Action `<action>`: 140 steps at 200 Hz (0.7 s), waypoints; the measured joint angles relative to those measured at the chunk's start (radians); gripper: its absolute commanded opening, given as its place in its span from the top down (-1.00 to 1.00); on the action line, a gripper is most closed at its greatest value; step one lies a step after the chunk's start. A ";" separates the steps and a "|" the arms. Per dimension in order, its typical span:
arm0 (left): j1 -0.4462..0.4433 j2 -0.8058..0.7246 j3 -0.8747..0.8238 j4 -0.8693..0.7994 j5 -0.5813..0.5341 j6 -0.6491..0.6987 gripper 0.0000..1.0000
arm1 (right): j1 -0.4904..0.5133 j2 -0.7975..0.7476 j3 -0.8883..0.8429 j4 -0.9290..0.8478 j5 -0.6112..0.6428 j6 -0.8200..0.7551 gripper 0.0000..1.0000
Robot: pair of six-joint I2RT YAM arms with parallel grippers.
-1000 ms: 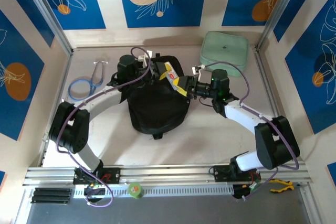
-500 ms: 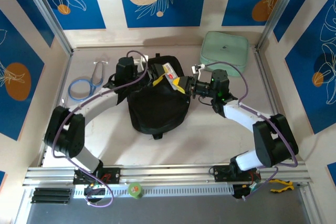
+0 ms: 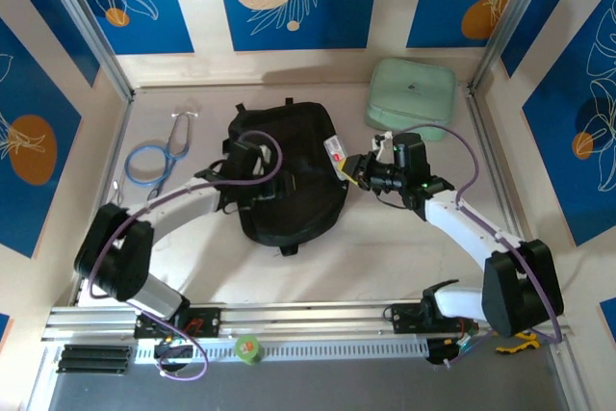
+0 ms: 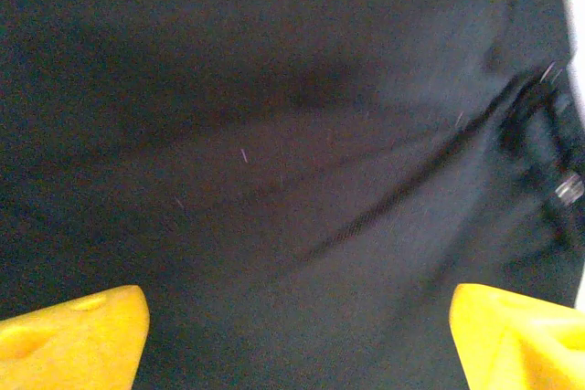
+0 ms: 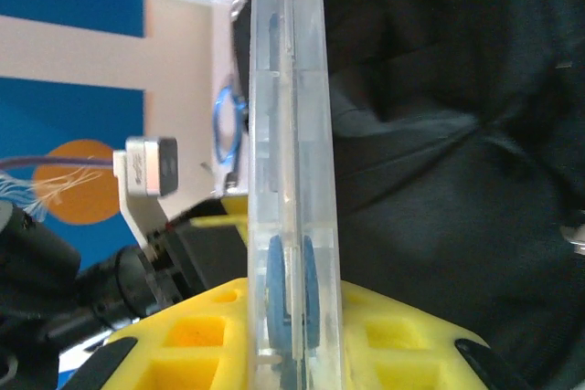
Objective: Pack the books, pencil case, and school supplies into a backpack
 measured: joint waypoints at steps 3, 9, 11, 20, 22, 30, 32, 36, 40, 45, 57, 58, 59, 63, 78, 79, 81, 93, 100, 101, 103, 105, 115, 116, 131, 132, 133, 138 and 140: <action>-0.010 0.010 -0.001 0.001 -0.003 0.001 -0.67 | -0.004 -0.005 0.000 -0.011 0.006 -0.005 0.72; -0.032 0.035 -0.001 0.004 -0.006 0.002 -0.67 | -0.013 -0.016 0.001 -0.036 0.016 -0.016 0.72; -0.040 0.042 -0.001 0.006 -0.010 0.005 -0.67 | -0.014 -0.018 0.001 -0.042 0.017 -0.019 0.72; -0.068 0.078 0.005 0.013 -0.026 0.004 -0.67 | -0.027 -0.032 0.004 -0.073 0.031 -0.034 0.72; -0.074 0.085 0.009 0.012 -0.030 0.004 -0.67 | -0.031 -0.036 0.004 -0.078 0.034 -0.036 0.72; -0.097 0.109 0.029 0.010 -0.040 0.003 -0.67 | -0.042 -0.046 0.005 -0.097 0.042 -0.045 0.72; -0.105 0.115 0.035 0.010 -0.042 0.002 -0.68 | -0.044 -0.049 0.006 -0.101 0.043 -0.047 0.72; -0.118 0.127 0.050 0.007 -0.049 -0.001 -0.68 | -0.051 -0.054 0.006 -0.112 0.048 -0.051 0.72; -0.130 0.136 0.063 0.007 -0.052 -0.004 -0.68 | -0.055 -0.058 0.006 -0.119 0.051 -0.056 0.71; -0.147 0.150 0.081 0.007 -0.057 -0.008 -0.68 | -0.062 -0.064 0.006 -0.129 0.056 -0.060 0.72; -0.187 0.185 0.121 0.015 -0.059 -0.016 -0.68 | -0.079 -0.079 0.006 -0.153 0.064 -0.067 0.71; -0.191 0.190 0.126 0.016 -0.059 -0.016 -0.68 | -0.081 -0.081 0.006 -0.155 0.064 -0.068 0.72; -0.193 0.192 0.127 0.018 -0.058 -0.016 -0.68 | -0.082 -0.082 0.006 -0.156 0.064 -0.068 0.71; -0.206 0.204 0.141 0.019 -0.058 -0.020 -0.68 | -0.089 -0.088 0.006 -0.163 0.066 -0.071 0.72; -0.248 0.251 0.192 0.025 -0.055 -0.027 -0.69 | -0.113 -0.109 0.006 -0.185 0.072 -0.078 0.72; -0.250 0.253 0.194 0.026 -0.055 -0.027 -0.69 | -0.114 -0.109 0.006 -0.186 0.072 -0.078 0.72; -0.257 0.258 0.202 0.027 -0.053 -0.028 -0.69 | -0.117 -0.113 0.006 -0.189 0.073 -0.078 0.72; -0.286 0.288 0.240 0.031 -0.040 -0.034 -0.70 | -0.135 -0.127 0.006 -0.200 0.076 -0.081 0.72; -0.304 0.303 0.263 0.035 -0.027 -0.037 -0.70 | -0.144 -0.134 0.006 -0.205 0.079 -0.082 0.72; -0.306 0.304 0.265 0.036 -0.026 -0.038 -0.70 | -0.146 -0.135 0.006 -0.206 0.079 -0.082 0.72; -0.311 0.308 0.271 0.036 -0.022 -0.038 -0.70 | -0.148 -0.137 0.005 -0.207 0.079 -0.082 0.72; -0.316 0.312 0.276 0.037 -0.016 -0.038 -0.70 | -0.150 -0.138 0.005 -0.209 0.079 -0.082 0.72; -0.340 0.322 0.299 0.040 0.011 -0.040 -0.70 | -0.159 -0.147 0.003 -0.212 0.079 -0.082 0.72; -0.342 0.323 0.301 0.039 0.013 -0.041 -0.70 | -0.161 -0.148 0.003 -0.213 0.079 -0.082 0.72; -0.364 0.325 0.325 0.026 0.046 -0.041 -0.72 | -0.168 -0.156 -0.002 -0.218 0.079 -0.084 0.72; -0.364 0.325 0.327 0.024 0.047 -0.041 -0.72 | -0.169 -0.156 -0.003 -0.218 0.079 -0.085 0.72; -0.366 0.325 0.329 0.024 0.050 -0.041 -0.72 | -0.169 -0.157 -0.003 -0.218 0.079 -0.085 0.72; -0.372 0.322 0.335 0.018 0.054 -0.040 -0.73 | -0.169 -0.159 -0.006 -0.219 0.079 -0.086 0.72; -0.374 0.320 0.337 0.016 0.057 -0.040 -0.73 | -0.169 -0.159 -0.007 -0.220 0.078 -0.086 0.72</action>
